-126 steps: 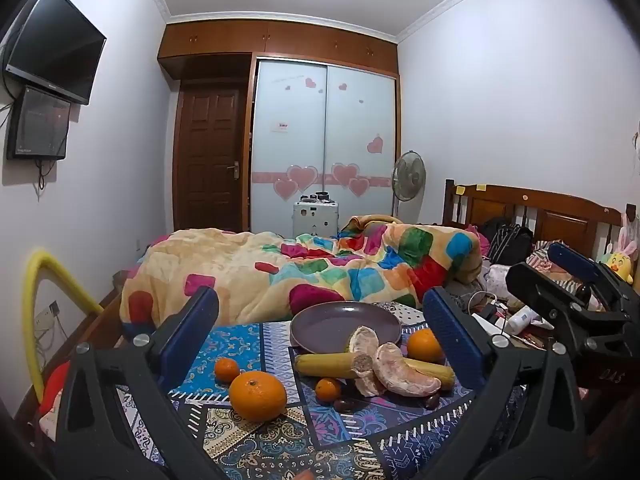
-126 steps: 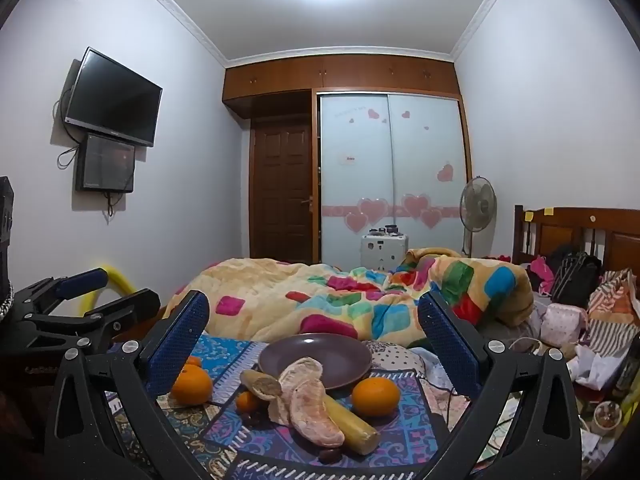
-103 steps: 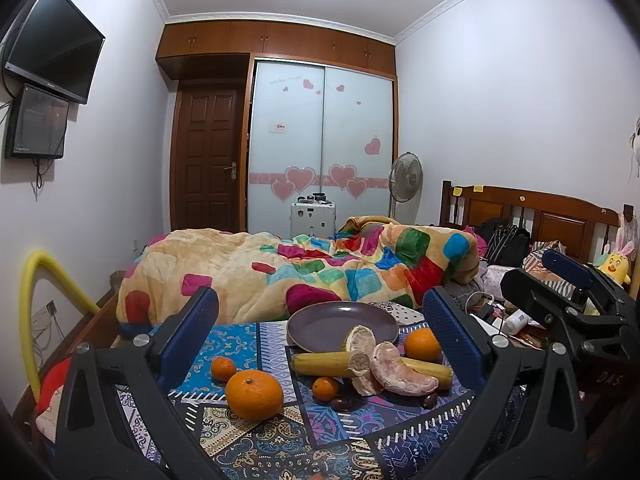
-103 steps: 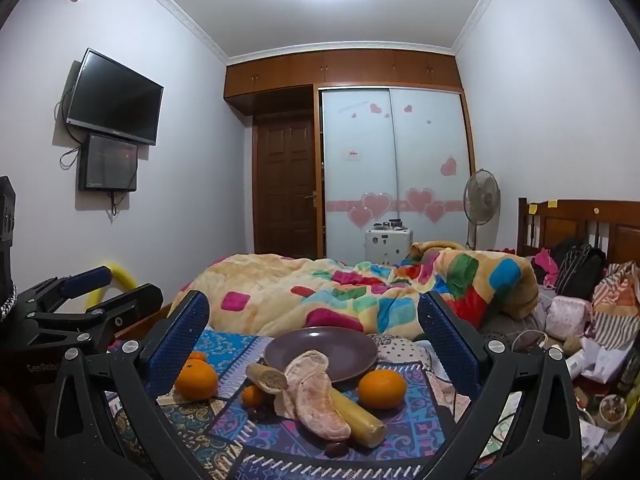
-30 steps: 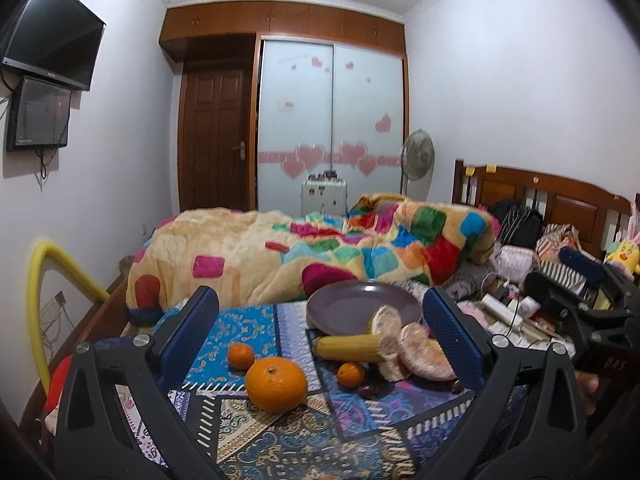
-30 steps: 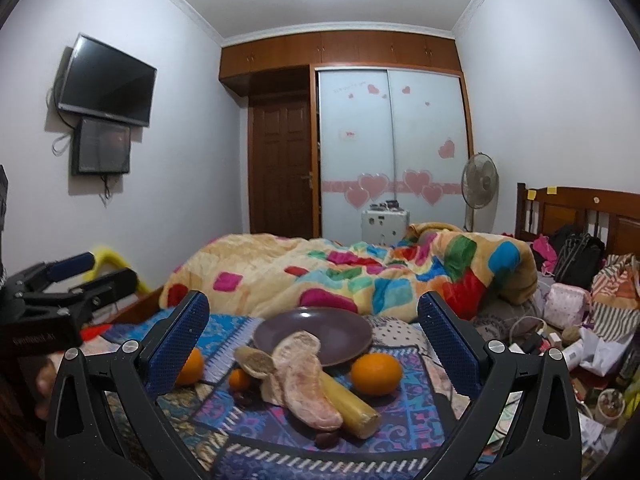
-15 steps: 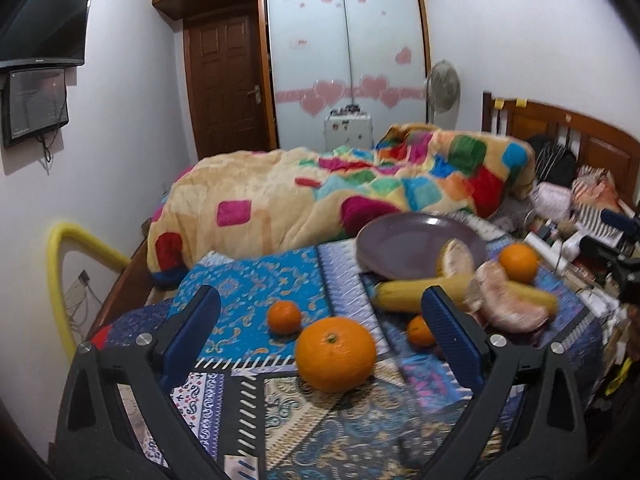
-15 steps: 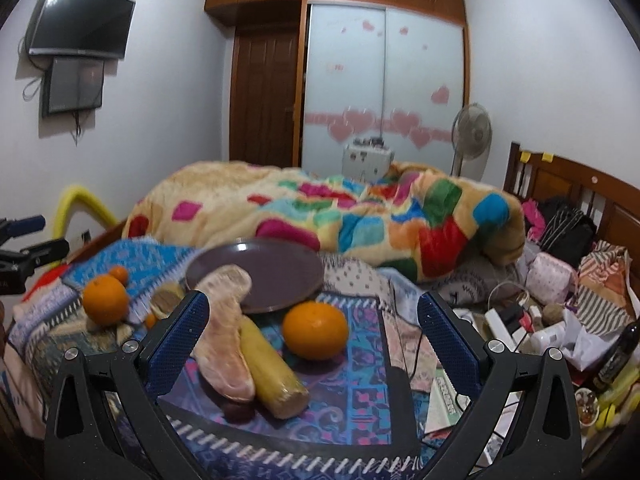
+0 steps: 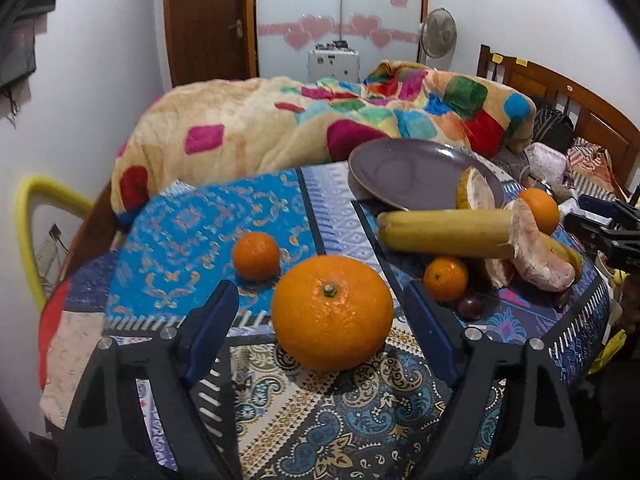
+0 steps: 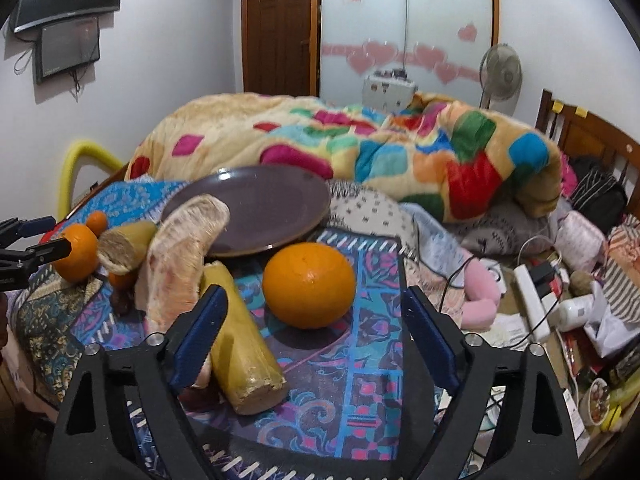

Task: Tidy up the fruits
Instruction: 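Grasp a large orange with the left tool while the right tool grasps another large orange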

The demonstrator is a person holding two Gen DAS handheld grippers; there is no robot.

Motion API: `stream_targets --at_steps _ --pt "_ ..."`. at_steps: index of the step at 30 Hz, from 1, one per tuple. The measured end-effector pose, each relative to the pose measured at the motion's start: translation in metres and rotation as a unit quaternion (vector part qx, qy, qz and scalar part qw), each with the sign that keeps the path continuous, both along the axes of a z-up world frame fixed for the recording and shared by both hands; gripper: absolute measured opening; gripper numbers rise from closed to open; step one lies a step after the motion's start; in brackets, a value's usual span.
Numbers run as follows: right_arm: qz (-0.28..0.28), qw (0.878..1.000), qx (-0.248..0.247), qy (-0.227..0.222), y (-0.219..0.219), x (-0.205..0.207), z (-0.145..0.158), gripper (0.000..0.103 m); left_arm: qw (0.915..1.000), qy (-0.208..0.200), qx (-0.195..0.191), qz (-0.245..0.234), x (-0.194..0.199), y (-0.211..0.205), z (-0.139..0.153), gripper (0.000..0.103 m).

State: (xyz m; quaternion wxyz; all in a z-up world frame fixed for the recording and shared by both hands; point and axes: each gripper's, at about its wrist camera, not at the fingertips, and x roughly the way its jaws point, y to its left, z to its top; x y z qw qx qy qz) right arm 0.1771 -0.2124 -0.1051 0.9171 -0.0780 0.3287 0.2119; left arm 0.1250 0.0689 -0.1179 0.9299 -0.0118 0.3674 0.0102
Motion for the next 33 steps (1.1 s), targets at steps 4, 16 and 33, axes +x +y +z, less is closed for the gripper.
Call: stream_targets --at_steps 4,16,33 --pt "0.009 0.999 -0.002 0.031 0.004 0.015 -0.009 0.081 0.9999 0.016 -0.004 -0.004 0.009 -0.001 -0.008 0.078" --pt "0.036 0.996 -0.002 0.086 0.013 0.044 -0.024 0.065 0.9983 0.051 -0.017 -0.022 0.025 0.001 -0.023 0.070" --pt "0.034 0.998 -0.009 0.043 0.015 0.031 0.006 0.061 0.9994 0.018 -0.005 -0.029 0.011 -0.007 0.020 0.068"
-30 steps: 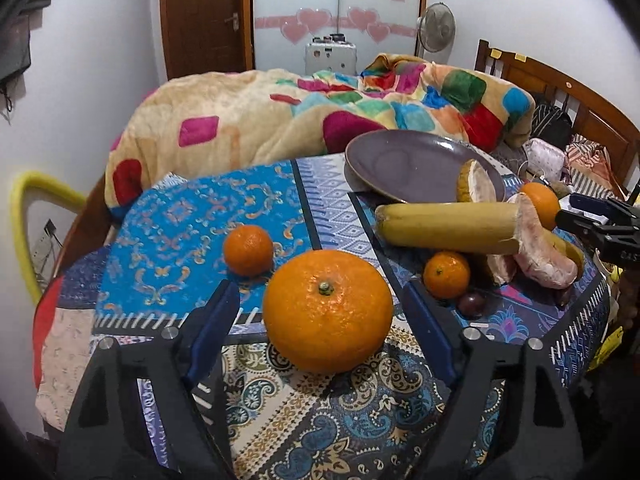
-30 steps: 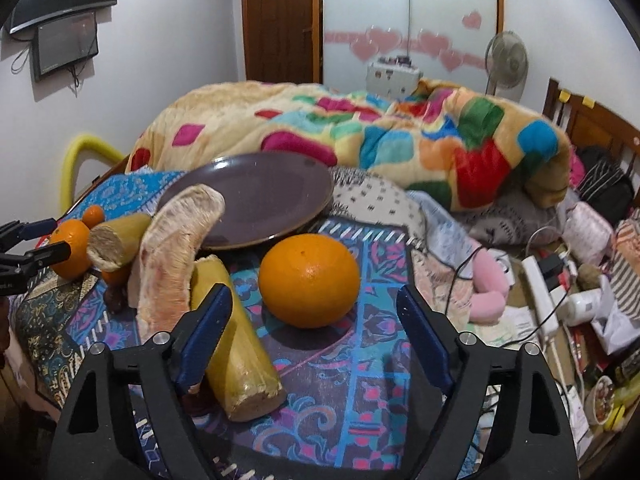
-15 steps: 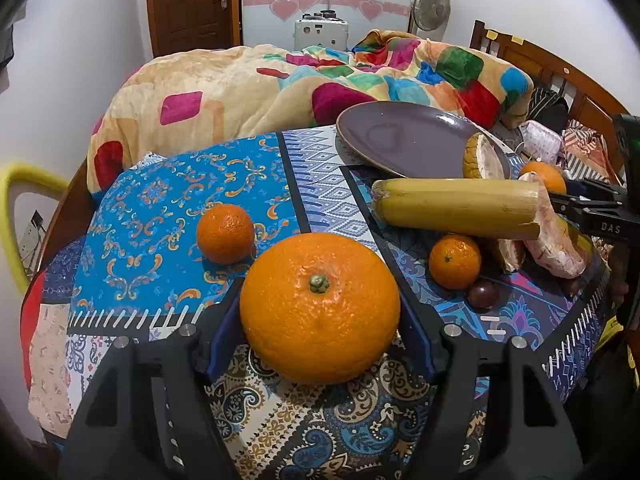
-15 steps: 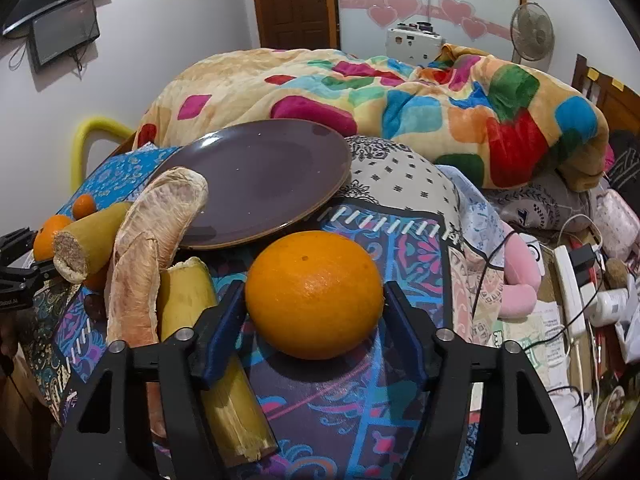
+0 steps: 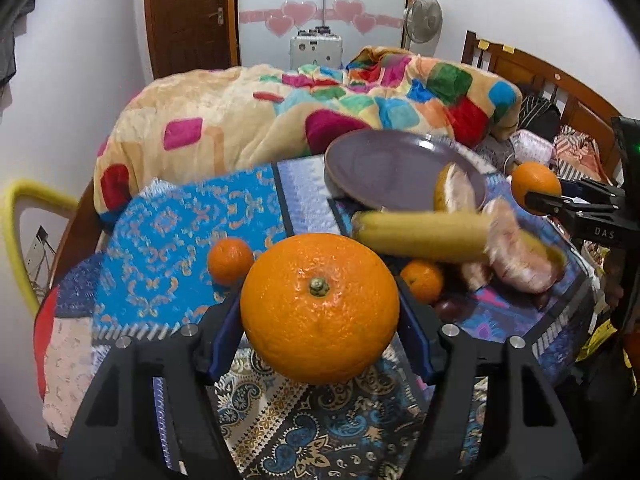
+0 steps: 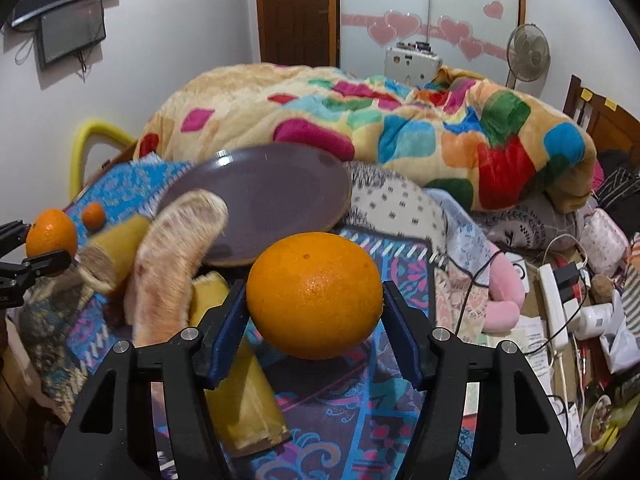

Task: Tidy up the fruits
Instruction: 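Grasp a large orange with the left tool while the right tool grasps another large orange, then carry both oranges over the brown plate and open both tools to release them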

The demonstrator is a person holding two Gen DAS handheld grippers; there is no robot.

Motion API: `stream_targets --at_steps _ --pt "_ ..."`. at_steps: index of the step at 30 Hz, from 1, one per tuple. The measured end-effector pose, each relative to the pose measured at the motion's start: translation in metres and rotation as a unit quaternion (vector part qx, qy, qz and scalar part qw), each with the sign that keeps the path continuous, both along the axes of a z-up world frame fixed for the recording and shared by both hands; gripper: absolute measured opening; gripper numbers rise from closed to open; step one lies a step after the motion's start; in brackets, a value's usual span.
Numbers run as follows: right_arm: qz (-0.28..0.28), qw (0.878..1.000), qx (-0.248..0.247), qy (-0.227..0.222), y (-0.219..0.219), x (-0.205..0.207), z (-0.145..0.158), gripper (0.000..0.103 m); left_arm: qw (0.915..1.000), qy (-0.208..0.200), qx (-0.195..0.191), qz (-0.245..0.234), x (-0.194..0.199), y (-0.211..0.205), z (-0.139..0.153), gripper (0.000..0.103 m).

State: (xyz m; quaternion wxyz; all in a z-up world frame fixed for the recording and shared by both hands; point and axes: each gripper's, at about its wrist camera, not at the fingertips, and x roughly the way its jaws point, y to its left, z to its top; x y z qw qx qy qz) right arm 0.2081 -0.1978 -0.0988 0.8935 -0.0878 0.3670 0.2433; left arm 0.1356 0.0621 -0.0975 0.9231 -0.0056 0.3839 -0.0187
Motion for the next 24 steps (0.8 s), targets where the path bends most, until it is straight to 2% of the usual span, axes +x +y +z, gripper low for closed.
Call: stream_targets --at_steps 5,12,24 --pt "-0.004 0.999 0.015 -0.028 -0.003 -0.008 0.026 0.061 0.9996 -0.026 0.005 0.002 0.001 -0.006 0.026 0.068" --pt "-0.003 0.998 0.033 -0.058 -0.003 -0.013 0.052 0.061 0.9992 -0.039 -0.002 0.005 0.017 -0.012 0.049 0.068" --pt "0.000 0.995 0.052 -0.086 0.010 0.005 0.064 0.062 0.9991 -0.041 -0.011 0.009 0.061 -0.011 0.058 0.068"
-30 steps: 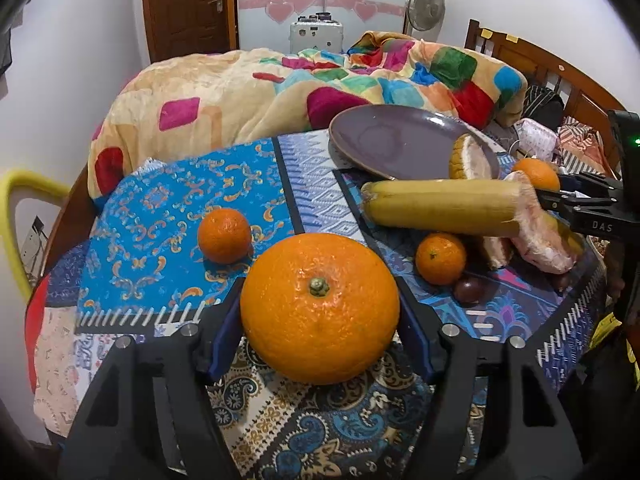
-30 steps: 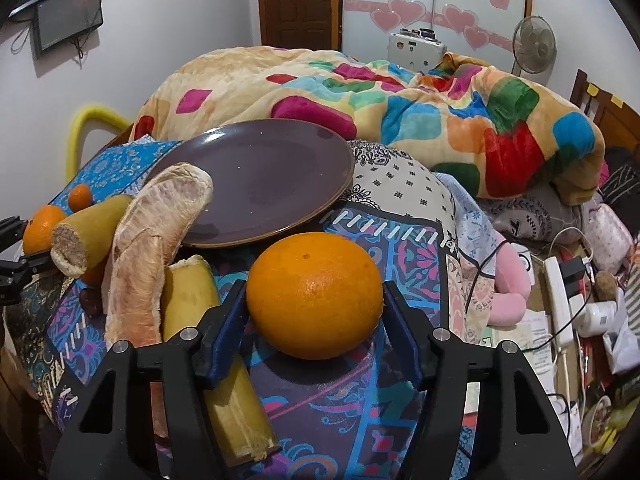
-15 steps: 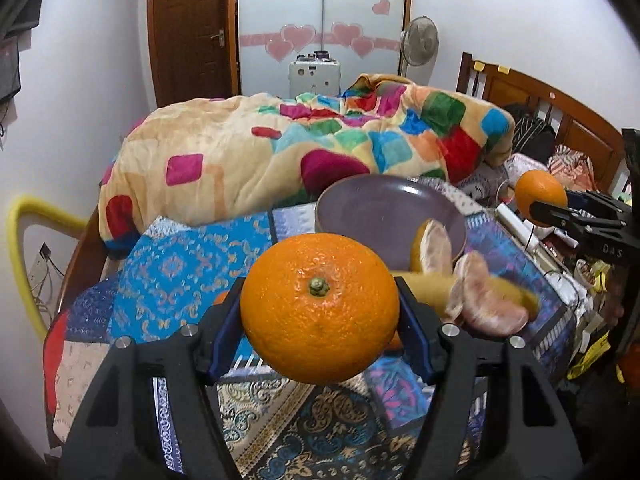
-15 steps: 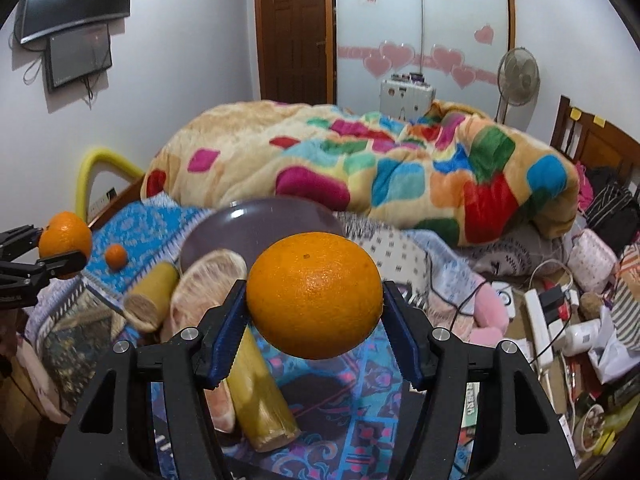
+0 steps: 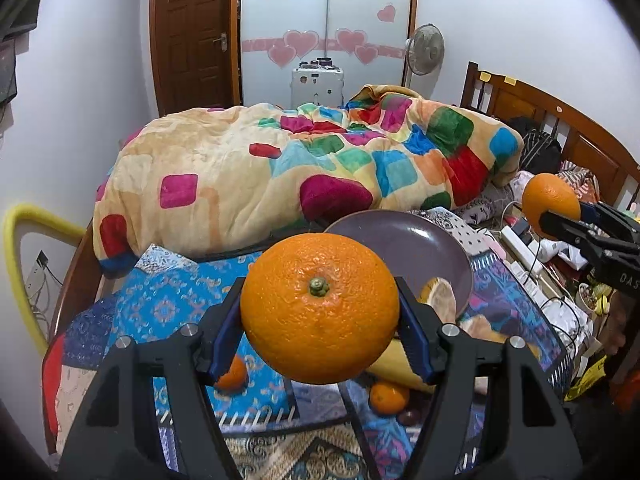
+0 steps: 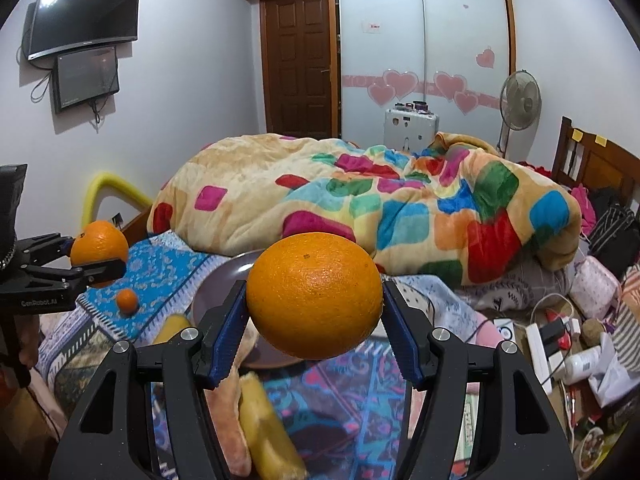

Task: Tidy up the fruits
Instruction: 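Carry both oranges over the brown plate and open both tools to release them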

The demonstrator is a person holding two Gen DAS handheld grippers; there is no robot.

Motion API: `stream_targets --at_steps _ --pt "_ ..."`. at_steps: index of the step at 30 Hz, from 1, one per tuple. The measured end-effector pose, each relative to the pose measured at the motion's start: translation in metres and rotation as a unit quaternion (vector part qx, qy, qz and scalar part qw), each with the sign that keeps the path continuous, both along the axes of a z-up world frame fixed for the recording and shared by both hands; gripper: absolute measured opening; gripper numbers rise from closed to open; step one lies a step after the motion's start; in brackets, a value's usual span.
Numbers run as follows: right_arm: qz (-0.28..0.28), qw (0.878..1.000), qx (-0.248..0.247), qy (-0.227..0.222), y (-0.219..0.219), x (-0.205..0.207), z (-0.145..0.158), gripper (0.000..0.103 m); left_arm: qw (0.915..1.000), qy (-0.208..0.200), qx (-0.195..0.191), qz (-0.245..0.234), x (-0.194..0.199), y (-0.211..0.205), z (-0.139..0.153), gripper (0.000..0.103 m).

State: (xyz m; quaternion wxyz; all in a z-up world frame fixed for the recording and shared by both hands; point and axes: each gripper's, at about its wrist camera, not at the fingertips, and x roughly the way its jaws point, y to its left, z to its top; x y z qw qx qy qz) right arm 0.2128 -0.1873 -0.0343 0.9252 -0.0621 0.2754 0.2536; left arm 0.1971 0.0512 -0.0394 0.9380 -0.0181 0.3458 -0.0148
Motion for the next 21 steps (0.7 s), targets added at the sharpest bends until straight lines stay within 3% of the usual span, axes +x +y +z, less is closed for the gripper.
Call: stream_targets --at_steps 11,21 --pt "-0.002 1.000 -0.002 0.004 0.023 0.042 -0.018 0.062 0.9999 0.009 0.010 -0.002 0.051 -0.003 -0.014 0.068" --pt "0.019 0.999 -0.033 0.039 0.047 0.077 -0.042 0.062 0.9992 0.034 0.020 -0.009 0.092 -0.012 -0.027 0.068"
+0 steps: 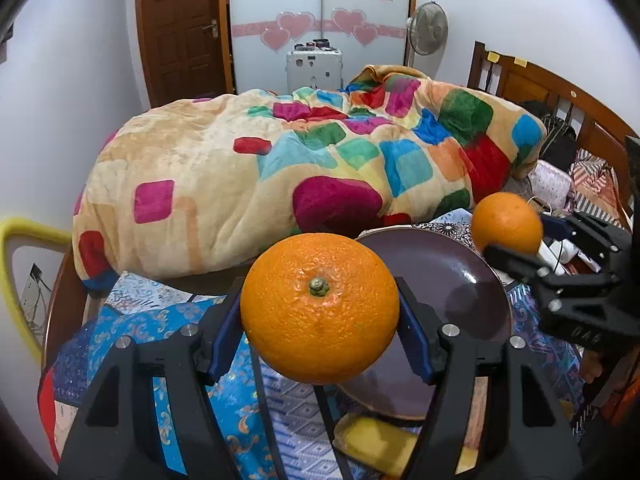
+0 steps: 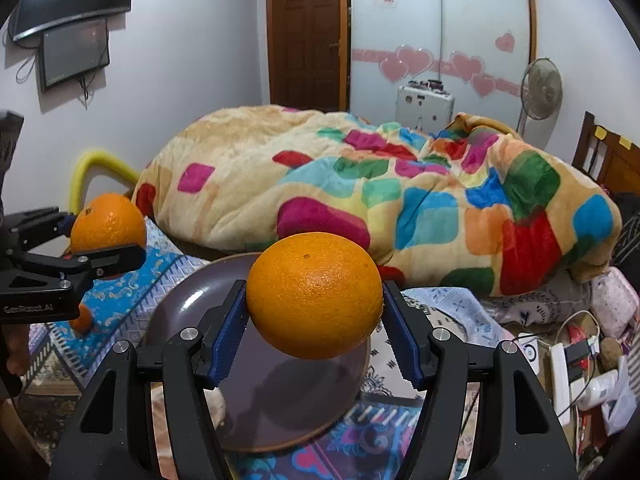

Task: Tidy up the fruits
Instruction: 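Carry both oranges over the brown plate and open both tools to release them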

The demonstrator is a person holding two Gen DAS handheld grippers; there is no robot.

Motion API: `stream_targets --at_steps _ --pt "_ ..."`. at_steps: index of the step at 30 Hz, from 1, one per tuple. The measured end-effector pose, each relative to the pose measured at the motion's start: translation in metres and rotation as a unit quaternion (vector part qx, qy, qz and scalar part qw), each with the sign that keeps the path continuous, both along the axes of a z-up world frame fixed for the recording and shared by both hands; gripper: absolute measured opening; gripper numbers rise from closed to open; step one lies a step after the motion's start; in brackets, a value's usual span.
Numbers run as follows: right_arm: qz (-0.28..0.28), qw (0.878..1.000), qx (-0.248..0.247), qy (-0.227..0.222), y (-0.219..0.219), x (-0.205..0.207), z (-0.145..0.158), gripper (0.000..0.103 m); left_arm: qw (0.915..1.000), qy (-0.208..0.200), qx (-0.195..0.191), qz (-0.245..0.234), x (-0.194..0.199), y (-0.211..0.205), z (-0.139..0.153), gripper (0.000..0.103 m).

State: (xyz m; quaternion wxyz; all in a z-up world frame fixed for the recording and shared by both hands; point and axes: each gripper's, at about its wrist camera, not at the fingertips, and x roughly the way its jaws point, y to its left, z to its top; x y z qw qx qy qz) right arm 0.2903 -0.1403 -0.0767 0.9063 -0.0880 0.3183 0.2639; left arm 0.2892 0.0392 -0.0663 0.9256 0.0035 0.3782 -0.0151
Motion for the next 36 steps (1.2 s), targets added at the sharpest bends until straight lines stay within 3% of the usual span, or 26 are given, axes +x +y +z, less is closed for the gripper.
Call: stream_targets --at_steps 6,12,17,26,36 --pt "0.016 0.999 -0.031 0.035 0.012 0.013 -0.019 0.062 0.9994 0.033 0.003 -0.009 0.022 -0.008 -0.018 0.069" --pt "0.027 0.996 -0.081 0.035 0.026 0.022 -0.027 0.062 0.9967 0.077 -0.012 -0.023 0.045 -0.014 -0.033 0.068" --pt "0.034 0.994 -0.097 0.040 0.030 0.028 -0.034 0.062 0.9963 0.084 0.009 -0.018 0.058 -0.021 -0.041 0.069" --pt "0.037 0.992 -0.108 0.057 0.030 0.036 -0.048 0.062 0.9917 0.127 -0.006 -0.018 0.072 -0.023 -0.062 0.069" --pt "0.033 0.992 -0.097 0.067 0.025 0.034 -0.047 0.063 0.9923 0.122 -0.007 -0.022 0.070 -0.024 -0.061 0.070"
